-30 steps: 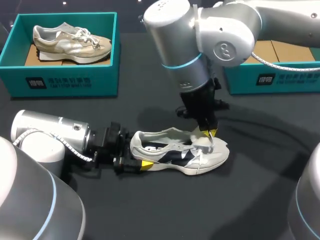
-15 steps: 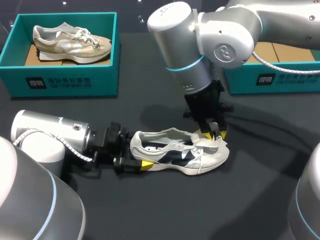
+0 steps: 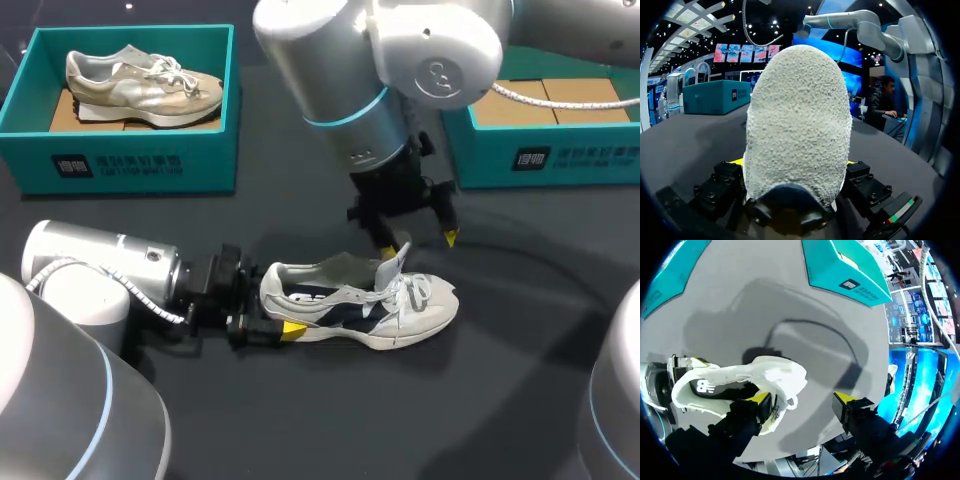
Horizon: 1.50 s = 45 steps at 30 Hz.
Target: Take the shoe out of the shoebox, open the shoe tongue, remove and reinsert the insole, then place the shoe into the shoebox
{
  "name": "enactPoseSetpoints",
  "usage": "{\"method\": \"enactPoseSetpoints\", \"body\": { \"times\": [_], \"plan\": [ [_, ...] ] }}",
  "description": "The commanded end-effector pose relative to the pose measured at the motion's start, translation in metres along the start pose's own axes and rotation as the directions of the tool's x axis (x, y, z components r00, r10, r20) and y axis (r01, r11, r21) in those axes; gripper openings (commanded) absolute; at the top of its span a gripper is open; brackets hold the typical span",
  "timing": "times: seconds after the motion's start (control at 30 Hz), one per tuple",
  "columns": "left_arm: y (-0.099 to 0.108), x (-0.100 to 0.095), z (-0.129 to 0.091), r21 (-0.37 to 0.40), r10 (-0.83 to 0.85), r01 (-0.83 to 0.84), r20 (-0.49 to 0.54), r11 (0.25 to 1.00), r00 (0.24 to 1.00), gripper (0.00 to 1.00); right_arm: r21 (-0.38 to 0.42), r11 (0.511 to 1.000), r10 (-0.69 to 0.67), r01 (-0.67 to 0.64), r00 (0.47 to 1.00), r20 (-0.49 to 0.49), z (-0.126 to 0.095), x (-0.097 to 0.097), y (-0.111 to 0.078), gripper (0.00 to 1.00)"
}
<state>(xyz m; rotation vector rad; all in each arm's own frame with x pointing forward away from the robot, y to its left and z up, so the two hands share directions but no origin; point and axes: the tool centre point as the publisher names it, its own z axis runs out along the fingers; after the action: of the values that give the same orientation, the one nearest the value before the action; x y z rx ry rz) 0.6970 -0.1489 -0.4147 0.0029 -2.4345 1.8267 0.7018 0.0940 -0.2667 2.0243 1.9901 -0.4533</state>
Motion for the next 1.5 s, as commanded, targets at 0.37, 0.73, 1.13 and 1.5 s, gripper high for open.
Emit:
{"method": "enactPoseSetpoints", "body": {
  "times": [0.37, 0.73, 1.13, 1.5],
  "plan": [
    [0.003, 0.002, 0.000, 0.000, -0.001, 0.001, 0.000, 1.000, 1.000, 0.00, -0.272, 0.781, -0.555, 0.562, 0.825, 0.111, -0.074, 0.050, -0.013, 0.49],
    [0.003, 0.002, 0.000, 0.000, -0.001, 0.001, 0.000, 1.000, 1.000, 0.00, -0.349, 0.571, -0.792, 0.743, 0.611, 0.005, -0.078, 0.073, -0.027, 0.00],
    [0.003, 0.002, 0.000, 0.000, -0.001, 0.001, 0.000, 1.000, 1.000, 0.00, -0.377, 0.205, -0.945, 0.903, 0.283, 0.162, -0.071, 0.120, -0.027, 0.00],
    [0.003, 0.002, 0.000, 0.000, -0.001, 0.001, 0.000, 1.000, 1.000, 0.00, -0.358, 0.143, -0.963, 0.923, 0.213, 0.164, -0.063, 0.125, -0.029, 0.00]
  ]
}}
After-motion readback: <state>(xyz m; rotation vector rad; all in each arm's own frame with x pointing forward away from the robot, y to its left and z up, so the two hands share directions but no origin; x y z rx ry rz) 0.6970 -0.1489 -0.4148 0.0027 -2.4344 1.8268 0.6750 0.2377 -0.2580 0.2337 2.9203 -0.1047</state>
